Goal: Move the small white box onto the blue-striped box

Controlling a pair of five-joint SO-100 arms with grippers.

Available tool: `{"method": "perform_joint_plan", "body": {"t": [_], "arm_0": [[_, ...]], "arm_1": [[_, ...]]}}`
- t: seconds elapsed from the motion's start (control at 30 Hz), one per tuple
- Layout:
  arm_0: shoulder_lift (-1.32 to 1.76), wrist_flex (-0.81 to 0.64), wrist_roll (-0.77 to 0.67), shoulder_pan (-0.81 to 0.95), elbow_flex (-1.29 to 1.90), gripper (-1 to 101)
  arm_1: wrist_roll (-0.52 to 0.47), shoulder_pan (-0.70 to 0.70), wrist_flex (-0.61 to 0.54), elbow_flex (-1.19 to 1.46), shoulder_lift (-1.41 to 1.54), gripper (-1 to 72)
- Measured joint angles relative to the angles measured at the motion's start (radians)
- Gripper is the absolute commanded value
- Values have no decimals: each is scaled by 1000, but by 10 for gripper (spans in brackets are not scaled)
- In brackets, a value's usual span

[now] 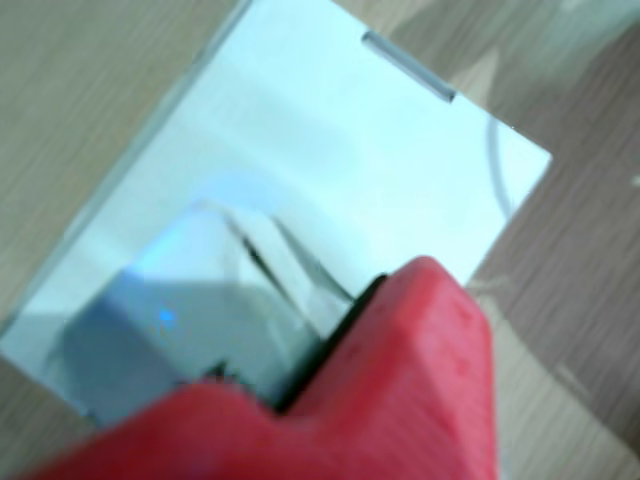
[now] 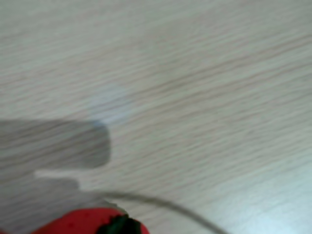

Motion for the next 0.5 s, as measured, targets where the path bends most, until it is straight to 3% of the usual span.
{"method": "perform_joint_plan", "body": {"t": [0.23, 0.5], "arm_0": [[-140, -3, 54, 15, -84, 302], [-35, -3, 104, 15, -18, 221]], "arm_1": [[-3, 0, 0, 14, 18, 4], [-2, 0, 0, 15, 34, 29]]}}
